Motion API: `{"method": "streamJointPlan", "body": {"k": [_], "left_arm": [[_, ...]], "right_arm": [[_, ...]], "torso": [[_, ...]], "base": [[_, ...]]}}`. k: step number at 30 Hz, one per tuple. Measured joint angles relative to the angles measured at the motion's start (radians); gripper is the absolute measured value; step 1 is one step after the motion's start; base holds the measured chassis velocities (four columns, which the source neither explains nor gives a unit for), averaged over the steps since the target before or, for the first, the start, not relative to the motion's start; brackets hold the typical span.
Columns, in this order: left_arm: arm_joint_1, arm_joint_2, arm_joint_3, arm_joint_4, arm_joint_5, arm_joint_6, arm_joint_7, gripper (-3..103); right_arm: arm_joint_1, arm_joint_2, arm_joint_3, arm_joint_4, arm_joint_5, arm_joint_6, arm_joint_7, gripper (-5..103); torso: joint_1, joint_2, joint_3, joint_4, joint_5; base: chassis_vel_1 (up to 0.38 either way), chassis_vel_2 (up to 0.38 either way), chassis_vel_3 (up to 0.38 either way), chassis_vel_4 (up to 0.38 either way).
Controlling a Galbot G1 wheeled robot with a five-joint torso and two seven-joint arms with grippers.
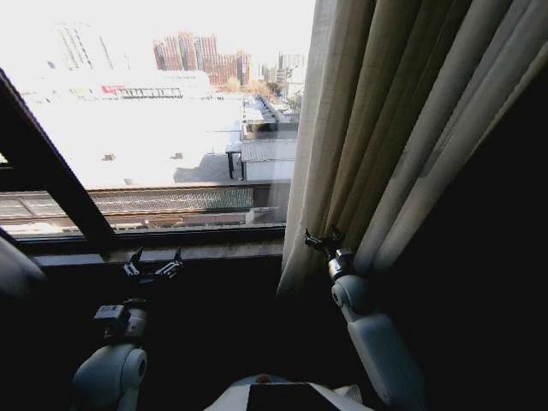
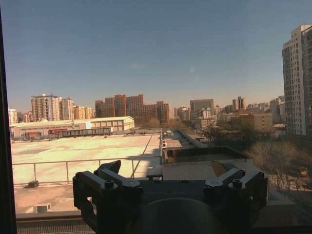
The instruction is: Open the curtains by pulling them apart, changing their state from closed to fully open.
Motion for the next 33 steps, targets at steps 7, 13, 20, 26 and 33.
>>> {"method": "streamJointPlan", "body": {"k": [7, 13, 20, 26, 33], "left_arm": [[0.001, 0.001, 0.001, -0.001, -0.001, 0.000, 0.001, 100], [0.002, -0.001, 0.004, -0.004, 0.000, 0.000, 0.003, 100], [0.005, -0.002, 0.004, -0.005, 0.001, 0.000, 0.005, 100], [0.005, -0.001, 0.002, -0.006, 0.001, 0.000, 0.006, 100], [0.004, 0.000, 0.003, -0.003, 0.001, -0.001, 0.012, 100]], "right_arm": [[0.003, -0.014, 0.006, 0.007, 0.004, -0.001, 0.000, 100], [0.007, -0.020, 0.007, 0.015, 0.006, -0.001, 0.001, 100], [0.025, -0.012, 0.000, 0.009, 0.008, -0.004, 0.003, 100], [0.060, -0.004, -0.010, -0.015, 0.008, -0.006, 0.004, 100], [0.126, -0.007, -0.016, -0.072, 0.064, -0.014, 0.011, 100]], "torso": [[0.000, 0.000, 0.000, 0.0001, 0.0000], [0.000, 0.000, 0.000, 0.0001, 0.0000], [0.000, 0.000, 0.000, 0.0001, 0.0000], [0.000, 0.000, 0.000, 0.0001, 0.0000], [0.000, 0.000, 0.000, 0.0001, 0.0000]], "base": [[-0.073, 0.078, 0.075, -0.074], [-0.076, 0.073, 0.086, -0.073], [-0.029, 0.020, 0.034, -0.027], [0.000, 0.000, 0.000, 0.000], [0.000, 0.000, 0.000, 0.000]]}}
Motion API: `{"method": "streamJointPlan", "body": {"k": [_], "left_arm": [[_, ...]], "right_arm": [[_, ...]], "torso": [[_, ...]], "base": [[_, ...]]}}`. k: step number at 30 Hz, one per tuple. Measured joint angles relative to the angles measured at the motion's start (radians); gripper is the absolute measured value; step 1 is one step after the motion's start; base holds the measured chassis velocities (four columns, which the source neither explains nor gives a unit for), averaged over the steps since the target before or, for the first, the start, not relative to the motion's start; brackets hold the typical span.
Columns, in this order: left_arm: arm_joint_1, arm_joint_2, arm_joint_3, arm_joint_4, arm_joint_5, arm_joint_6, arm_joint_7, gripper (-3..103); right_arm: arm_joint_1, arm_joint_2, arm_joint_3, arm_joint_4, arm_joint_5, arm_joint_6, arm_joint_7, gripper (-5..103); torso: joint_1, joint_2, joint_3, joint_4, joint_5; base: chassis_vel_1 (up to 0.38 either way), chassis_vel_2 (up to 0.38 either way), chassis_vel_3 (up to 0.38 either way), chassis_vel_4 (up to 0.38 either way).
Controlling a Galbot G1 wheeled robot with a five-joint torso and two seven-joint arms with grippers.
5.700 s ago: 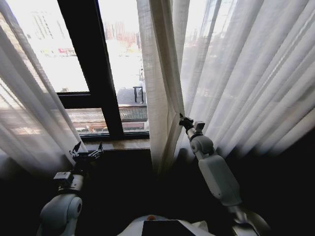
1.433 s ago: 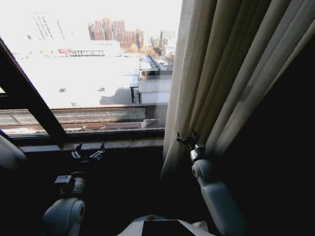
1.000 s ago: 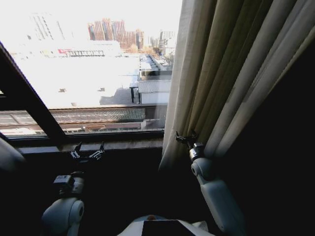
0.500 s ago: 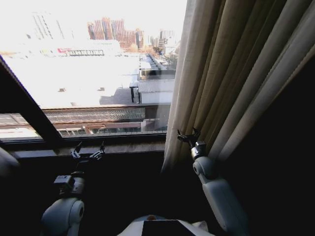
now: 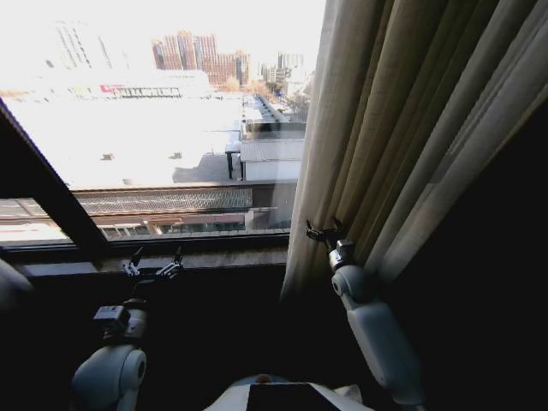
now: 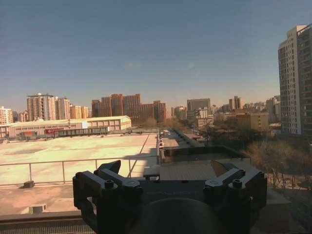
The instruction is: Open the curtains by pulling them apart, changing their state from closed to fully open.
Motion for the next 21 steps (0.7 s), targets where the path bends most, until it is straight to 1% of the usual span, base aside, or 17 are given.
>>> {"method": "streamJointPlan", "body": {"k": [3, 8, 18, 19, 21], "left_arm": [[-0.002, 0.003, 0.000, 0.003, 0.000, 0.000, 0.003, 100], [-0.004, 0.003, 0.003, 0.005, 0.000, 0.000, 0.004, 100], [-0.005, 0.002, 0.003, 0.011, 0.001, -0.002, 0.005, 100], [-0.005, 0.002, 0.002, 0.011, 0.001, -0.004, 0.005, 100], [-0.005, 0.002, 0.000, 0.013, 0.001, -0.005, 0.005, 100]], "right_arm": [[0.044, 0.005, -0.008, -0.043, 0.020, -0.003, 0.006, 100], [0.097, 0.025, -0.012, -0.100, 0.022, -0.001, 0.011, 100], [0.156, 0.057, -0.023, -0.152, 0.021, 0.001, 0.016, 100], [0.162, 0.060, -0.028, -0.158, 0.021, 0.002, 0.016, 101], [0.168, 0.061, -0.033, -0.167, 0.020, 0.008, 0.016, 92]], "torso": [[0.000, 0.000, 0.000, 0.0000, 0.0000], [0.000, 0.000, 0.000, 0.0001, 0.0000], [0.000, 0.000, 0.000, 0.0000, -0.0001], [0.000, 0.000, 0.000, 0.0001, -0.0001], [0.000, 0.000, 0.000, 0.0000, 0.0000]], "base": [[0.000, 0.000, 0.000, 0.000], [0.000, 0.000, 0.000, 0.000], [0.000, 0.000, 0.000, 0.000], [0.000, 0.000, 0.000, 0.000], [0.000, 0.000, 0.000, 0.000]]}}
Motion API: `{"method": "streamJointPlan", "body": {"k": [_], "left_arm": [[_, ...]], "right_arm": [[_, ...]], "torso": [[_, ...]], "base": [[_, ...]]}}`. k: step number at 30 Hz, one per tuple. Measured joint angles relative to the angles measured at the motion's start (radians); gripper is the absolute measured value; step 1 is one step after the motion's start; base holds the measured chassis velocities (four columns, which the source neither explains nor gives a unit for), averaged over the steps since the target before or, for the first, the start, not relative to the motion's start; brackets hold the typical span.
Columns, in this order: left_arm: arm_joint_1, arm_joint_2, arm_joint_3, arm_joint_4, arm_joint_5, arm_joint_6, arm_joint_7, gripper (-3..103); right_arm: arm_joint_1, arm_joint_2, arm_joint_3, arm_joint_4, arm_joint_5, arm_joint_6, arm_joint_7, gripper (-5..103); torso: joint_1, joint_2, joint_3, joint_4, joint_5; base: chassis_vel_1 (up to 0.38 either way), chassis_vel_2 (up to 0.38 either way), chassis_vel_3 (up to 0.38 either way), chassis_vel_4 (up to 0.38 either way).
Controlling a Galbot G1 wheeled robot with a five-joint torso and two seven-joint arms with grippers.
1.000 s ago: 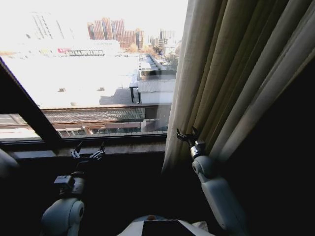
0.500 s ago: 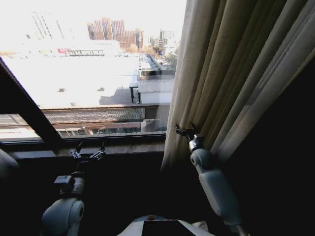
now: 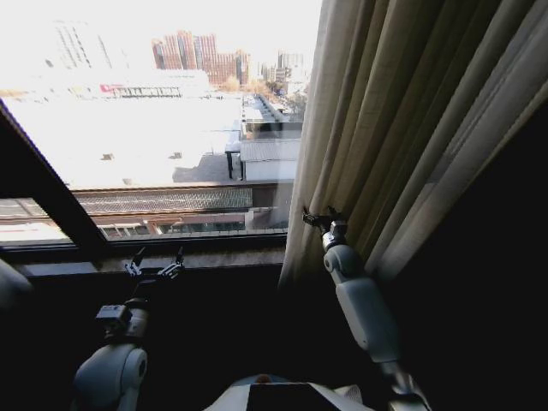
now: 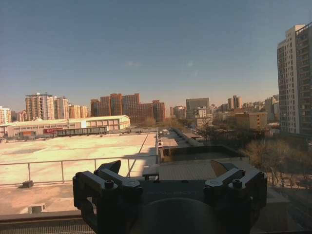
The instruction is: Open the curtains by pulling them apart, changing their state from closed to fully open.
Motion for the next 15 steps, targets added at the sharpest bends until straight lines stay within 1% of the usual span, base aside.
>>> {"method": "streamJointPlan", "body": {"k": [1, 4, 6, 9, 10, 12, 13, 15], "left_arm": [[0.000, 0.000, 0.000, 0.000, 0.000, 0.000, 0.000, 100], [0.001, 0.000, -0.002, 0.003, 0.000, -0.003, 0.000, 100], [0.001, 0.000, -0.002, 0.003, 0.000, -0.004, 0.000, 100], [-0.001, 0.000, 0.001, 0.005, 0.000, -0.005, 0.000, 100], [-0.001, 0.000, 0.001, 0.005, 0.000, -0.005, 0.000, 100], [-0.003, 0.000, 0.003, 0.005, 0.000, -0.005, 0.001, 100], [-0.003, 0.000, 0.003, 0.005, 0.000, -0.005, 0.001, 100], [-0.004, 0.002, 0.003, 0.006, 0.000, -0.005, 0.001, 100]], "right_arm": [[0.000, 0.000, 0.000, 0.000, 0.000, 0.000, 0.000, 92], [0.008, -0.003, -0.001, -0.012, -0.001, 0.005, 0.000, 77], [0.011, -0.004, 0.000, -0.015, -0.001, 0.007, 0.000, 77], [0.021, -0.012, 0.000, -0.017, 0.000, 0.007, 0.000, 60], [0.021, -0.012, 0.000, -0.017, 0.000, 0.007, 0.000, 60], [0.027, -0.016, 0.000, -0.017, 0.002, 0.007, -0.001, 49], [0.028, -0.018, 0.000, -0.017, 0.005, 0.007, -0.001, 49], [0.030, -0.020, 0.000, -0.015, 0.014, 0.007, -0.001, 38]], "torso": [[0.000, 0.000, 0.000, 0.0000, 0.0000], [0.000, 0.000, 0.000, 0.0000, 0.0000], [0.000, 0.000, 0.000, 0.0000, 0.0001], [0.000, 0.000, 0.000, 0.0000, 0.0000], [0.000, 0.000, 0.000, 0.0000, 0.0000], [0.000, 0.000, 0.000, 0.0000, 0.0001], [0.000, 0.000, 0.000, 0.0000, 0.0001], [0.000, 0.000, 0.000, 0.0000, 0.0001]], "base": [[0.000, 0.000, 0.000, 0.000], [0.000, 0.000, 0.000, 0.000], [0.000, 0.000, 0.000, 0.000], [0.000, 0.000, 0.000, 0.000], [0.000, 0.000, 0.000, 0.000], [0.000, 0.000, 0.000, 0.000], [0.000, 0.000, 0.000, 0.000], [0.000, 0.000, 0.000, 0.000]]}}
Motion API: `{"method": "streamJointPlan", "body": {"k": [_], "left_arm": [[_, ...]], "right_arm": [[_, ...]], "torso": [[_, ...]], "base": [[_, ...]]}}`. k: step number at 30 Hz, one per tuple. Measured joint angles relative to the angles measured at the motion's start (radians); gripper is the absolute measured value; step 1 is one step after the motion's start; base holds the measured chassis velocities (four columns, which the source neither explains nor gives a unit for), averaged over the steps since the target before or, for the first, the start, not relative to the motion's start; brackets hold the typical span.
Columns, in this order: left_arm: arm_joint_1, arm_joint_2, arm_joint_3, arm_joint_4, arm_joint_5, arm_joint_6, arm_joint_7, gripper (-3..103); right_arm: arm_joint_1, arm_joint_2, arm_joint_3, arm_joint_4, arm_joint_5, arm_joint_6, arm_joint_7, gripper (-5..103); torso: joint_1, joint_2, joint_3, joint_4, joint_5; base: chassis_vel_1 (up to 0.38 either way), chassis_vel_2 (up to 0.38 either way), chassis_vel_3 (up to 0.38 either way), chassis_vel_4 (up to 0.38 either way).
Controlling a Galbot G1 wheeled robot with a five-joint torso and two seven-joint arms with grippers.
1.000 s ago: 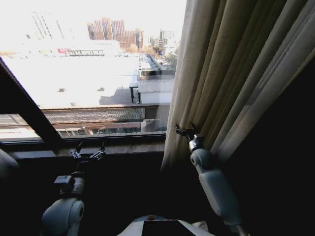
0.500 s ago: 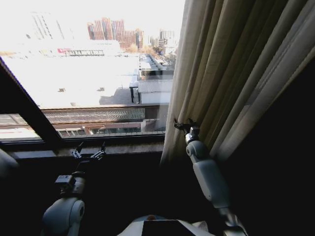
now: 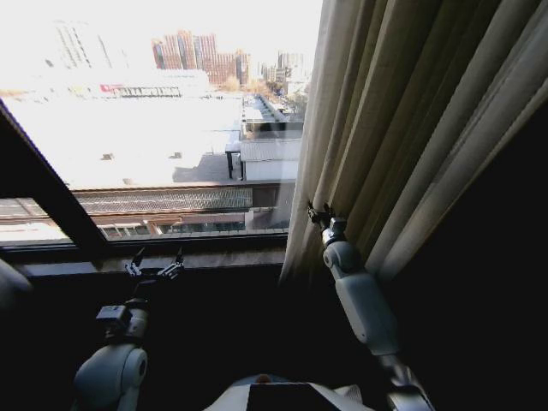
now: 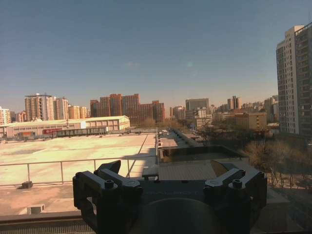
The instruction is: Open the curtains by pulling them apart, changing their state from closed to fully open.
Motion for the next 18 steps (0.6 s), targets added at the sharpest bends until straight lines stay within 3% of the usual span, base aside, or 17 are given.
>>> {"method": "streamJointPlan", "body": {"k": [1, 4, 6, 10, 18], "left_arm": [[0.000, 0.000, 0.000, 0.000, 0.000, 0.000, 0.000, 100], [-0.002, 0.002, -0.001, 0.001, 0.000, 0.000, 0.000, 100], [-0.002, 0.003, -0.002, 0.001, 0.000, 0.000, 0.000, 100], [-0.004, 0.003, -0.002, 0.001, 0.000, 0.000, 0.001, 100], [-0.004, 0.005, -0.002, 0.005, -0.001, -0.003, 0.001, 100]], "right_arm": [[0.000, 0.000, 0.000, 0.000, 0.000, 0.000, 0.000, 38], [0.000, -0.004, 0.001, 0.003, 0.010, 0.000, -0.001, 22], [0.001, -0.005, 0.002, 0.003, 0.011, 0.000, -0.001, 22], [0.004, -0.008, 0.002, 0.004, 0.012, 0.000, -0.003, 3], [0.005, -0.015, 0.003, 0.012, 0.014, -0.001, -0.003, 0]], "torso": [[0.000, 0.000, 0.000, 0.0000, 0.0000], [0.000, 0.000, 0.000, 0.0000, 0.0000], [0.000, 0.000, 0.000, 0.0000, 0.0000], [0.000, 0.000, 0.000, 0.0000, 0.0000], [0.000, 0.000, 0.000, 0.0000, 0.0000]], "base": [[0.000, 0.000, 0.000, 0.000], [0.000, 0.000, 0.000, 0.000], [0.000, 0.000, 0.000, 0.000], [0.000, 0.000, 0.000, 0.000], [0.000, 0.000, 0.000, 0.000]]}}
